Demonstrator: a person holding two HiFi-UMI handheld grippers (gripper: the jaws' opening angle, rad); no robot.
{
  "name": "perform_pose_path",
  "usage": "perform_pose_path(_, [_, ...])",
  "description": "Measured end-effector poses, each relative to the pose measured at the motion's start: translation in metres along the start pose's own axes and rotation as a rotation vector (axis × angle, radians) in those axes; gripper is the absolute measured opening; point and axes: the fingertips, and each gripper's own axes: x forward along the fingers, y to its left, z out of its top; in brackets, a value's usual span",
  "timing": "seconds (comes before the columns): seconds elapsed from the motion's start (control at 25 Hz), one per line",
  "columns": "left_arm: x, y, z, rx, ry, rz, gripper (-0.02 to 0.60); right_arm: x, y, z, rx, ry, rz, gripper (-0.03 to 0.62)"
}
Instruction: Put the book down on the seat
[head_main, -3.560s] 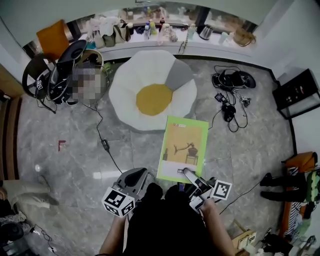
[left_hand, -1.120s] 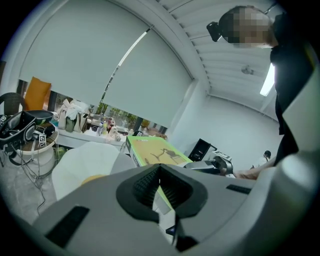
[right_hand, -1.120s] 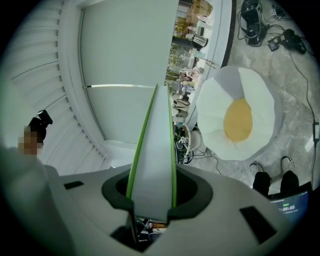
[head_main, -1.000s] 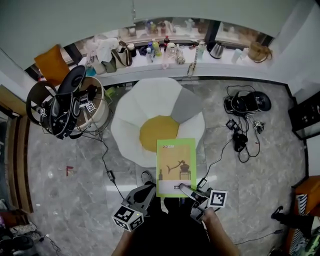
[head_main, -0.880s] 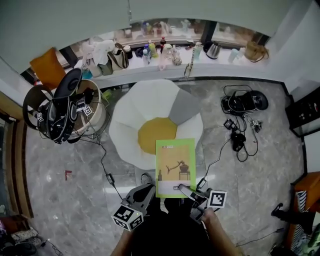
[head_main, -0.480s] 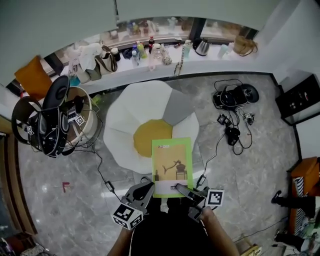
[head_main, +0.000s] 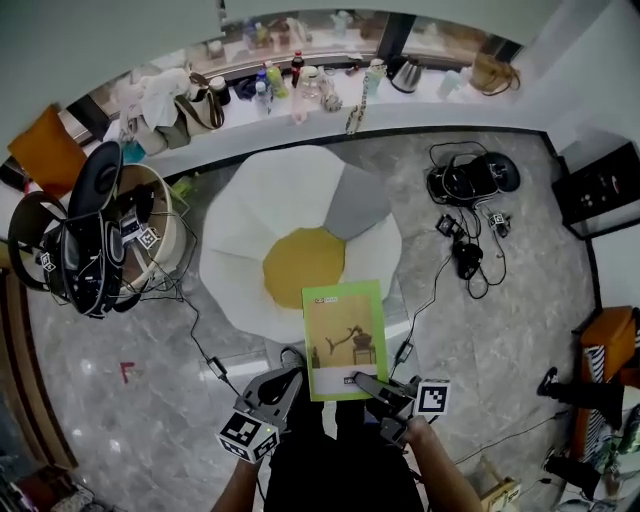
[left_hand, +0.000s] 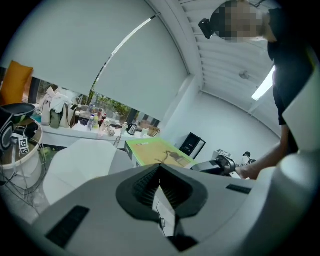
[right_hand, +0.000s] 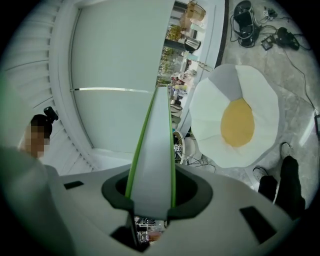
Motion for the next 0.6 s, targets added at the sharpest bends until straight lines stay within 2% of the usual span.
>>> perform_pose_path(0.08, [0.008,0.006,-0.004,-0.010,0.004,0.011,0.012,0.001,-0.018,0.004,0.006,0.028,-0.035,0.147])
perform_pose_path(0.28, [0.037,0.020,-0.018,-0.033,0.006,0.015,0.012,0.017,-0.046,0.027,0.056,0.029,0.036,0.147])
perform_pose_path(0.4, [0.057,0.032,-0.032,-0.059,0.013,0.029,0.012,0.021,-0.081,0.040,0.057,0.038,0.019,0.147])
perform_pose_path(0.6, [0.096,0.046,-0.048,-0.044,0.020,0.036,0.012,0.029,-0.133,0.061,0.074,0.039,0.029,0.147])
